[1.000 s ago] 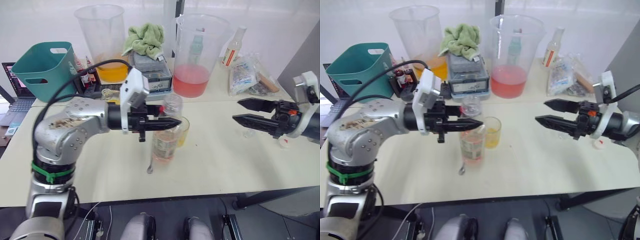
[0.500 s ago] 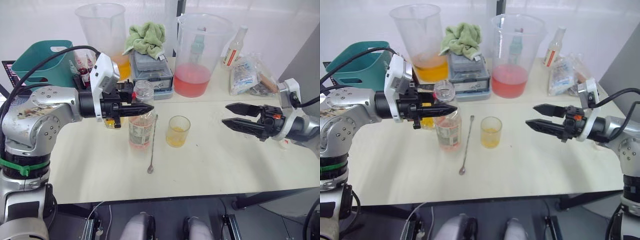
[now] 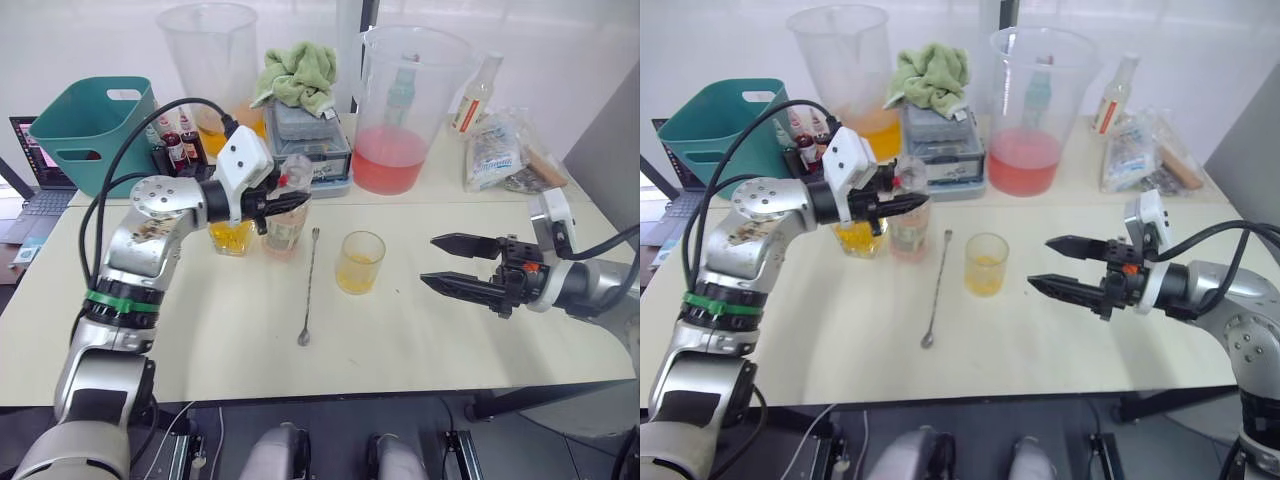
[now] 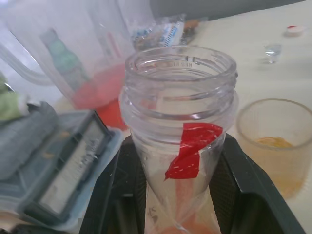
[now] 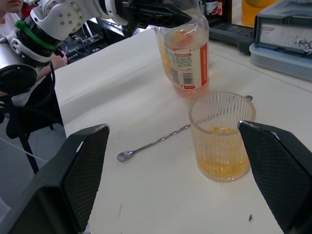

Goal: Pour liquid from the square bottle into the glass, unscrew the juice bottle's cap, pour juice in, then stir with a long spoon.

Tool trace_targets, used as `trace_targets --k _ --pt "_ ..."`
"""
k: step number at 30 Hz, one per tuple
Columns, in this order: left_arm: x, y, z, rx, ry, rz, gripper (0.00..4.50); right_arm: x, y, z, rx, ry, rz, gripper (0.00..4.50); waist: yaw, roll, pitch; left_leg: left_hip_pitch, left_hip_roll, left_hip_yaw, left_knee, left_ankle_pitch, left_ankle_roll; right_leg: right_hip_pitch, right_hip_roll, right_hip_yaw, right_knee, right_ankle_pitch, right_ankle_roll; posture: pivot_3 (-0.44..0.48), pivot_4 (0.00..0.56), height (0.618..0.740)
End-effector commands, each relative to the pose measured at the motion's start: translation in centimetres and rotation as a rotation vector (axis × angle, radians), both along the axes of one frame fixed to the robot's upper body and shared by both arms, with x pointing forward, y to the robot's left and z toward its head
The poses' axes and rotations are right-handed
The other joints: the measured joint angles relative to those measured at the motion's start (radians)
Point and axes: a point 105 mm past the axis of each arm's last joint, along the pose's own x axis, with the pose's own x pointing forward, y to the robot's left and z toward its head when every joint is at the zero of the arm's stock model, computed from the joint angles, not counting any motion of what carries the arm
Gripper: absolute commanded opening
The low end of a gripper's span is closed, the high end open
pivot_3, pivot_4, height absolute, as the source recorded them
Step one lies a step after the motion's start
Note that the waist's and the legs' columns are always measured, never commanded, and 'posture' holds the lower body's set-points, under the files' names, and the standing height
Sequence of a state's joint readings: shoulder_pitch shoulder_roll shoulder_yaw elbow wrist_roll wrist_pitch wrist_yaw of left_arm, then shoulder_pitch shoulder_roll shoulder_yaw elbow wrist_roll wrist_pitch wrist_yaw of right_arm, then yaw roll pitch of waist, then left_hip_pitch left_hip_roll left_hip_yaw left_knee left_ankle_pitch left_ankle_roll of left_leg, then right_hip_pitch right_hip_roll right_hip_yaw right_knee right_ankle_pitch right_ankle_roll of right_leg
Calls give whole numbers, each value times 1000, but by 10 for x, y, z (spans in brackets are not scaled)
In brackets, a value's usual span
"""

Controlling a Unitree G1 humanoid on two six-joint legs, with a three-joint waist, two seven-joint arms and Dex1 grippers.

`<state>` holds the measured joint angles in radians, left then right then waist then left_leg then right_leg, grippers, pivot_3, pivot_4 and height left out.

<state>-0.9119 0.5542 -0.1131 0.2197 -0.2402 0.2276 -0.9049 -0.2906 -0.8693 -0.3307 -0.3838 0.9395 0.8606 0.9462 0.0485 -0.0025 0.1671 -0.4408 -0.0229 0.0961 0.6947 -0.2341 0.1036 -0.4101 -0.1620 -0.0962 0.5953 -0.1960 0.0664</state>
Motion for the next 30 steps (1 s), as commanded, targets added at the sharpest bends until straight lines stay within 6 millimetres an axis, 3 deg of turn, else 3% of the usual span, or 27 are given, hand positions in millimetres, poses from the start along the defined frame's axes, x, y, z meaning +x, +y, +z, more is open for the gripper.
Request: trace_targets --k 1,7,10,14,21,30 --pt "4 -10 35 -24 -195 9 1272 -8 2 10 9 -57 -9 4483 1 -1 0 0 0 0 0 0 0 0 0 0 0 0 0 0 150 740" --pt "11 -33 34 74 -378 -1 1272 -6 -1 13 -11 -124 -96 4483 -2 -1 0 0 0 0 0 2 4 -1 -1 0 0 0 0 0 150 740" --pt "13 -34 33 77 -399 2 1272 -6 -1 13 -8 -126 -106 4483 -2 -1 1 -1 0 1 0 2 6 -1 -1 -1 0 0 0 0 150 740" --pt "14 -52 9 216 -515 -5 1272 -14 3 14 -17 -152 -138 4483 1 -2 1 -1 0 1 0 2 7 -2 -1 -1 1 0 0 0 150 740" --pt "26 -56 4 288 -588 73 1272 -15 3 10 -19 -145 -173 4483 0 -2 1 -3 0 1 1 2 9 -3 -2 -1 1 1 1 0 150 740" --pt "22 -63 -19 405 -713 51 1272 -16 6 7 -19 -148 -193 4483 0 -2 1 -6 0 2 1 2 9 -8 -2 -1 2 1 1 0 150 740"
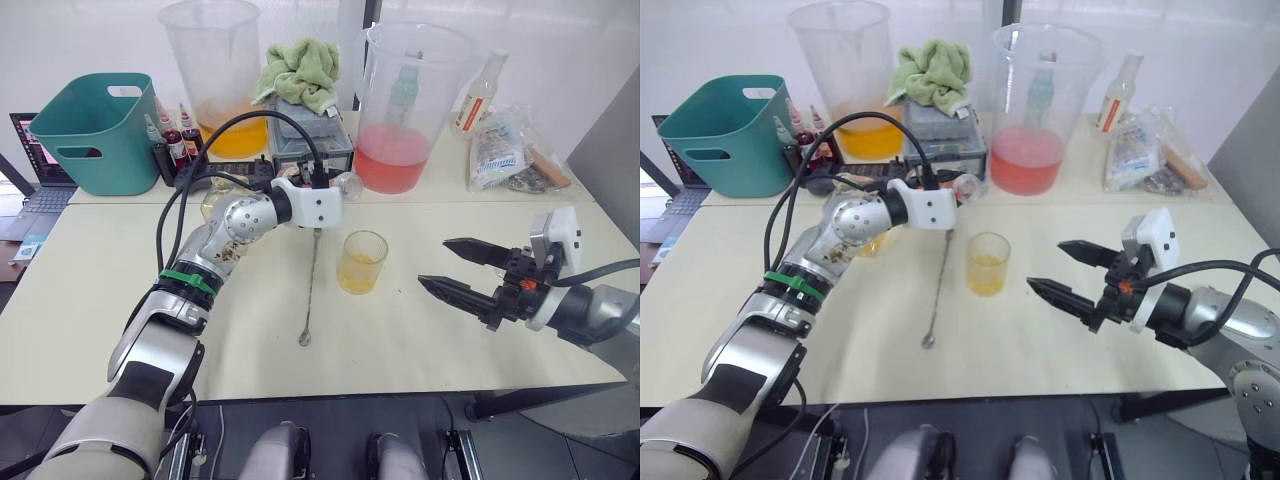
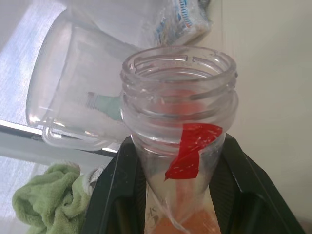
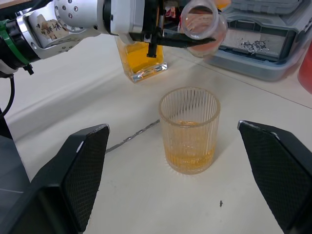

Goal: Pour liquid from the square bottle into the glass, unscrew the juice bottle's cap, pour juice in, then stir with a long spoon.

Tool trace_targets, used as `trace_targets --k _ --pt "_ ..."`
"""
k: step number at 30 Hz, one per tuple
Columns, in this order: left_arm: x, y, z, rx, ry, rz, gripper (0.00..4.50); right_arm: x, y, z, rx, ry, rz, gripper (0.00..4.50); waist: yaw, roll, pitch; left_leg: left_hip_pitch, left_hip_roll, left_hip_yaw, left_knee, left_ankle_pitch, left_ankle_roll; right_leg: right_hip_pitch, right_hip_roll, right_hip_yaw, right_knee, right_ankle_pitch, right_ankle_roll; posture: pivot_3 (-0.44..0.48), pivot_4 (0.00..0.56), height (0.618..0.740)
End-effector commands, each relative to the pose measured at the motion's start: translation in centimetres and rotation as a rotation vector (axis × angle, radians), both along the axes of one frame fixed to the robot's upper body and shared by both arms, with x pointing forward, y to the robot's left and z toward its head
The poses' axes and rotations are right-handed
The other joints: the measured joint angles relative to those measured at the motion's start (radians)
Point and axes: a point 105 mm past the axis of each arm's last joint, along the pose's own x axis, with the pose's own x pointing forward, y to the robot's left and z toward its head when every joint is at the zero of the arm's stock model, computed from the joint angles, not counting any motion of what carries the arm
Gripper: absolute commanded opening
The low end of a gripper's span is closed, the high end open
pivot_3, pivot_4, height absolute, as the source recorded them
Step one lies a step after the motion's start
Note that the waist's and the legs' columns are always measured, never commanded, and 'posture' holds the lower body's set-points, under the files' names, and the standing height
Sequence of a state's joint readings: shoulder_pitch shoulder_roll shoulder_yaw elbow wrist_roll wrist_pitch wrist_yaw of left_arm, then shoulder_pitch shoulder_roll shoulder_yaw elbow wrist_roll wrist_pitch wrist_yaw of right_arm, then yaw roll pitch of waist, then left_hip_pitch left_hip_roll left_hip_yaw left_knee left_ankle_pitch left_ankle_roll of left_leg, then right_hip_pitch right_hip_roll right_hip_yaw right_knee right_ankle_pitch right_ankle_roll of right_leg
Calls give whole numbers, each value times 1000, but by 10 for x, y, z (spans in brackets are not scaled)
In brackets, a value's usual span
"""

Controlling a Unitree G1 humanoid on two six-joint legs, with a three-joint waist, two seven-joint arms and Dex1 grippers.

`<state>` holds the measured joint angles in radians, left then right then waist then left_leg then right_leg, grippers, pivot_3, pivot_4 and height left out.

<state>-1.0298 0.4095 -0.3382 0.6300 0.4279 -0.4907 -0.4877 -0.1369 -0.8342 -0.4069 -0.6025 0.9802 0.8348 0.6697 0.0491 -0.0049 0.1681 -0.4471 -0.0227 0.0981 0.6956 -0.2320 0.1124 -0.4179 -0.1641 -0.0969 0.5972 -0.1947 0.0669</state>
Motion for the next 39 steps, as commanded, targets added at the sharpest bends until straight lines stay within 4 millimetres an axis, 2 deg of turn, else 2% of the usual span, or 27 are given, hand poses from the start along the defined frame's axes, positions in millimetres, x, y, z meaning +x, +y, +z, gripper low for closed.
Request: trace_targets --k 1,12,18,26,39 --pt "-5 -5 12 -1 -96 -20 1272 -4 2 10 7 -62 1 4483 0 0 0 0 0 0 0 0 0 0 0 0 0 0 0 0 150 740" --pt "-10 -9 -4 96 -189 3 1272 -3 5 9 5 -58 16 4483 -1 0 0 0 0 2 1 0 0 -2 -1 0 5 0 0 0 150 740" --pt "-13 -12 -11 104 -174 -2 1272 -3 6 9 -3 -54 23 4483 -1 0 0 0 0 1 3 0 1 -4 -2 1 11 0 0 0 150 740" --pt "-16 -15 -7 184 -284 -6 1272 4 1 5 -40 -44 -29 4483 -2 0 0 0 0 1 3 0 1 -4 -2 1 12 0 0 0 150 740" --pt "-16 -15 -11 248 -342 -5 1272 7 -3 1 -37 -28 -59 4483 -2 0 0 0 0 1 4 0 1 -4 -2 1 12 0 0 0 150 740"
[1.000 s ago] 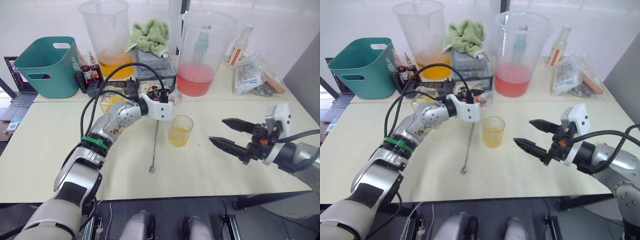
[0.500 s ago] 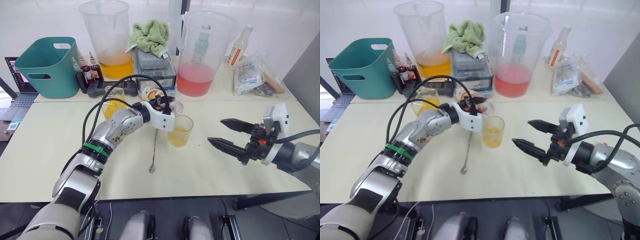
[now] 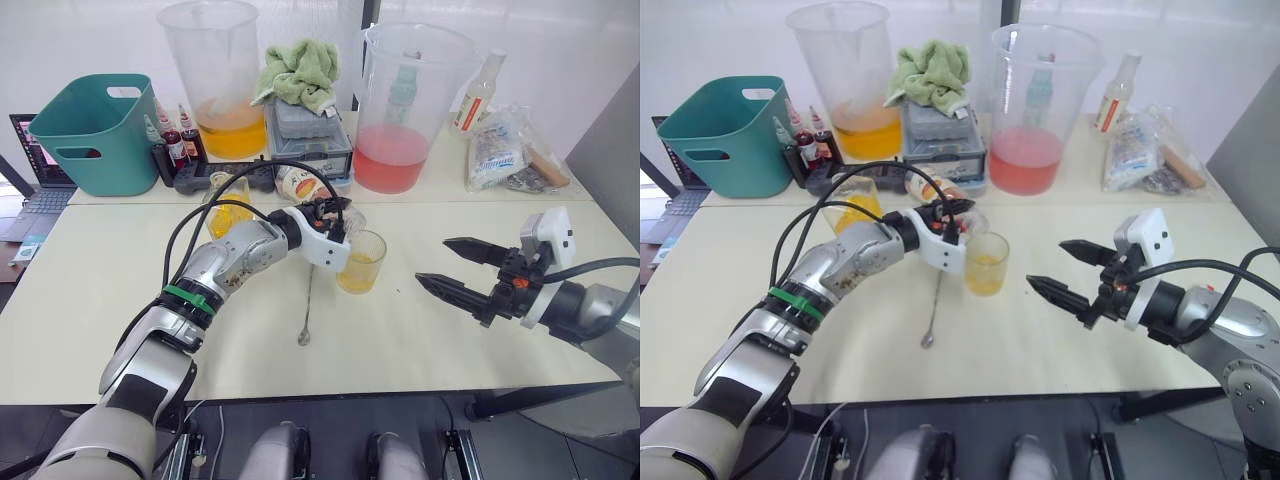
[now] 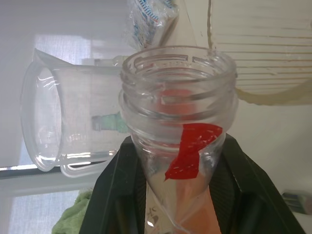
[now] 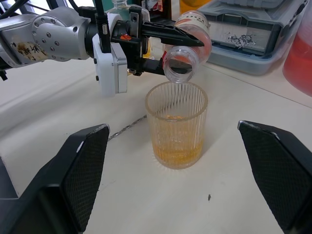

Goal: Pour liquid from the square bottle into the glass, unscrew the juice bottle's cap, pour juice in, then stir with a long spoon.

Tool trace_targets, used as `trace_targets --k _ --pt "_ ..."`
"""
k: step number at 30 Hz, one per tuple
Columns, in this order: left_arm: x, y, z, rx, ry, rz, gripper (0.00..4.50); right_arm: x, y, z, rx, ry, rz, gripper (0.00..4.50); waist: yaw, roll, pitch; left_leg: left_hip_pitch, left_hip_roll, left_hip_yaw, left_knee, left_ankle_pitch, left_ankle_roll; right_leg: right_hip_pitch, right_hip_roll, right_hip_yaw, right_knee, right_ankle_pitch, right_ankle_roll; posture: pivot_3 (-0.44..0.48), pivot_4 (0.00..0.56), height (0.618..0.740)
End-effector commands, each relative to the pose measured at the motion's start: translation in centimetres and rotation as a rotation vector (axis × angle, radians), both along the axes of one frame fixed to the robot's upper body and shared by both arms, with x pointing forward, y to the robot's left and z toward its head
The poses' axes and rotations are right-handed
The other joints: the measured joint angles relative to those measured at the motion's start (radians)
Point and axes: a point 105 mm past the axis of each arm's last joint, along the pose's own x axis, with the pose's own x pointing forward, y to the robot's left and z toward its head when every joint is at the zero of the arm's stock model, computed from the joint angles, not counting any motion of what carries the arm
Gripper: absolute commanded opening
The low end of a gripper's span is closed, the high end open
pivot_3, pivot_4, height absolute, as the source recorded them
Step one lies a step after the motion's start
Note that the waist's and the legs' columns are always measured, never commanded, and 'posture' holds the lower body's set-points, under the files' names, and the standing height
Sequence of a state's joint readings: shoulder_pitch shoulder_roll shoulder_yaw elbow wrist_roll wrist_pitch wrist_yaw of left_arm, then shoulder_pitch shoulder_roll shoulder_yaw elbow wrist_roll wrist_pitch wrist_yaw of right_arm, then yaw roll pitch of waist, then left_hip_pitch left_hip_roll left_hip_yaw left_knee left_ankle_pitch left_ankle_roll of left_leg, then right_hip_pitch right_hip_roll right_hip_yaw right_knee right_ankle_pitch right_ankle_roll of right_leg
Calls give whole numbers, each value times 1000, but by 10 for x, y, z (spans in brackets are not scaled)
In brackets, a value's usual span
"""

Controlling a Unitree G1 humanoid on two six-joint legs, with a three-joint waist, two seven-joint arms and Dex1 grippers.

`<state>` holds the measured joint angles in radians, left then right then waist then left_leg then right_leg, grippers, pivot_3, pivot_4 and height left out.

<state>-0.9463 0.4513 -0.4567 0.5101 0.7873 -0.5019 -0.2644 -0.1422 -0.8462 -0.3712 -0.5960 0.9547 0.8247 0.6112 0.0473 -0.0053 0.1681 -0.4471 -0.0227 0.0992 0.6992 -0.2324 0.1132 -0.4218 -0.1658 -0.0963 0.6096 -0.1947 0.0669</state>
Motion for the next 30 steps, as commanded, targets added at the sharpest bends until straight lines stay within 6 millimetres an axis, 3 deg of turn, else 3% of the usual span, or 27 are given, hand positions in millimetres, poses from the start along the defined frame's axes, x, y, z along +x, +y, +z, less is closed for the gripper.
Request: trace_targets --k 1,30 --pt "-5 -8 24 -9 -92 -42 1272 0 -2 6 -9 -31 -4 4483 0 0 0 0 0 0 0 0 0 0 0 0 0 0 0 0 150 740" --pt "-8 -14 39 84 -261 -71 1272 4 -1 1 3 -24 -4 4483 -1 0 0 0 0 0 1 0 0 0 0 0 1 0 0 0 150 740"
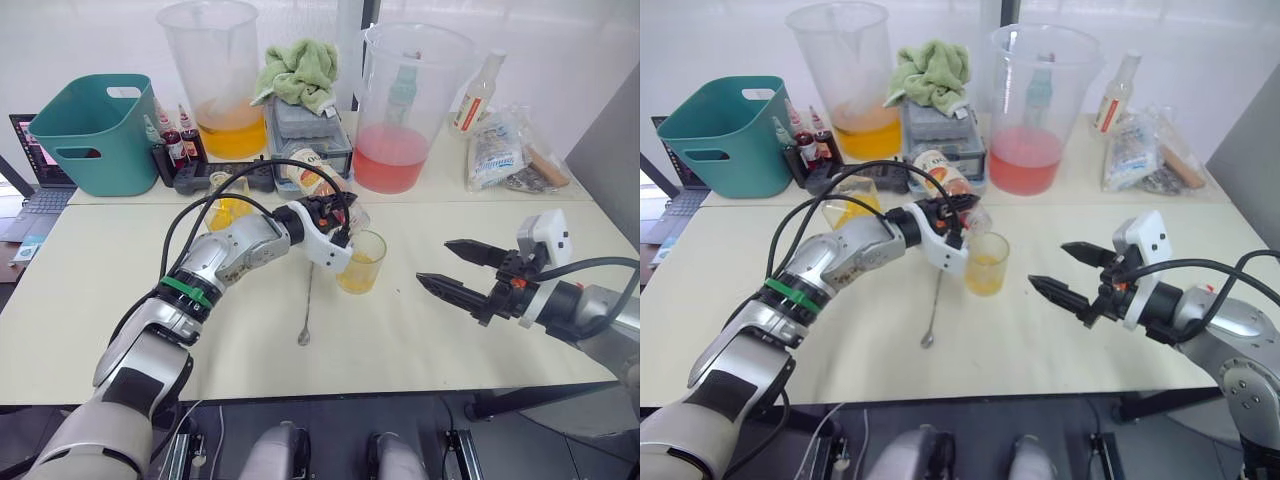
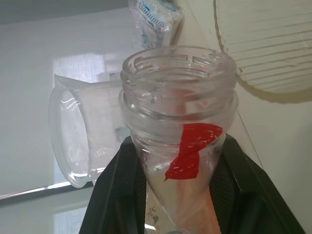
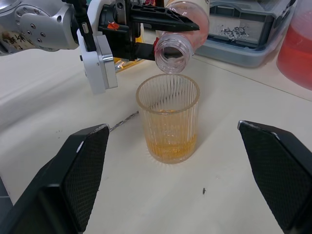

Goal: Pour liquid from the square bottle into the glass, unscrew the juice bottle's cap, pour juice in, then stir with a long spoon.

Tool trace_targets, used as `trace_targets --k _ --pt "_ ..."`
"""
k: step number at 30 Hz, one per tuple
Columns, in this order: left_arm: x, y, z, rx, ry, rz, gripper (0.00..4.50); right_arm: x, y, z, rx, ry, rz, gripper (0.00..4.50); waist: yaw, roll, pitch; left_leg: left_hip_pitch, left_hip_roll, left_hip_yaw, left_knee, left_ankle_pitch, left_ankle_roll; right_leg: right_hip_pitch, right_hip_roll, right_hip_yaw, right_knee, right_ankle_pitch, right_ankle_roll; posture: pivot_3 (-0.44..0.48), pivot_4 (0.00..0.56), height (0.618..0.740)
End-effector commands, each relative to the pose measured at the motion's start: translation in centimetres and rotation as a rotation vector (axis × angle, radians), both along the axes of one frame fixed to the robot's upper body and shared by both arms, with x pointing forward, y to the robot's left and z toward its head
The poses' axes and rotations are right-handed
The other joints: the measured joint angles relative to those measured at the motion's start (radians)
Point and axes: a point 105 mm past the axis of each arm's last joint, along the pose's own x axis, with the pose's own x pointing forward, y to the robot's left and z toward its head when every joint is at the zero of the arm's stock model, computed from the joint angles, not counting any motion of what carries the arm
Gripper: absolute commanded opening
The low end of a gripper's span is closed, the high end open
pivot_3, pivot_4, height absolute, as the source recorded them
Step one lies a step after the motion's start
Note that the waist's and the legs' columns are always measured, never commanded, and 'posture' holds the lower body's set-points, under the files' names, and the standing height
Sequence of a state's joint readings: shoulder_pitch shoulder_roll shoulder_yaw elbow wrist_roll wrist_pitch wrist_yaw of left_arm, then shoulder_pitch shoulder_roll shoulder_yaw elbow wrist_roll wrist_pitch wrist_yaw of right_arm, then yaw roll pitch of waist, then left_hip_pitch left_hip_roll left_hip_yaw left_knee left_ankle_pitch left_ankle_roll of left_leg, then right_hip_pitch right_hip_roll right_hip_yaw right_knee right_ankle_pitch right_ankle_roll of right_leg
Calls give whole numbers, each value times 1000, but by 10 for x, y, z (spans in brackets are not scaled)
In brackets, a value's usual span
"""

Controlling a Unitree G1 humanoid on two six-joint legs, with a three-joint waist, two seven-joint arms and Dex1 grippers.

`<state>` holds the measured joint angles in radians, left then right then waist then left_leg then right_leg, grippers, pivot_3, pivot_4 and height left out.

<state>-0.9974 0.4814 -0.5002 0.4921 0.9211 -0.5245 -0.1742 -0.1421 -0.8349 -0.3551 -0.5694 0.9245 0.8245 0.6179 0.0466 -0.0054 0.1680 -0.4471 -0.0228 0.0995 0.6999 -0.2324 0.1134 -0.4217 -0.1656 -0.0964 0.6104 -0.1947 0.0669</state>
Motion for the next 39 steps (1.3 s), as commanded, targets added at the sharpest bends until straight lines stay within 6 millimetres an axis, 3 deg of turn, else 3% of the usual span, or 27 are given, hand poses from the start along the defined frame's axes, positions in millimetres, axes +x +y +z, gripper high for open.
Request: trace_targets --k 1,39 --pt "-6 -9 26 -19 -97 -48 1272 -1 3 8 2 -46 16 4483 0 0 0 0 0 0 0 0 0 0 0 0 0 0 0 0 150 740" --pt "-8 -10 36 -36 -155 -55 1272 2 5 7 4 -44 34 4483 -1 0 0 0 0 0 1 0 0 0 0 0 1 0 0 0 150 740"
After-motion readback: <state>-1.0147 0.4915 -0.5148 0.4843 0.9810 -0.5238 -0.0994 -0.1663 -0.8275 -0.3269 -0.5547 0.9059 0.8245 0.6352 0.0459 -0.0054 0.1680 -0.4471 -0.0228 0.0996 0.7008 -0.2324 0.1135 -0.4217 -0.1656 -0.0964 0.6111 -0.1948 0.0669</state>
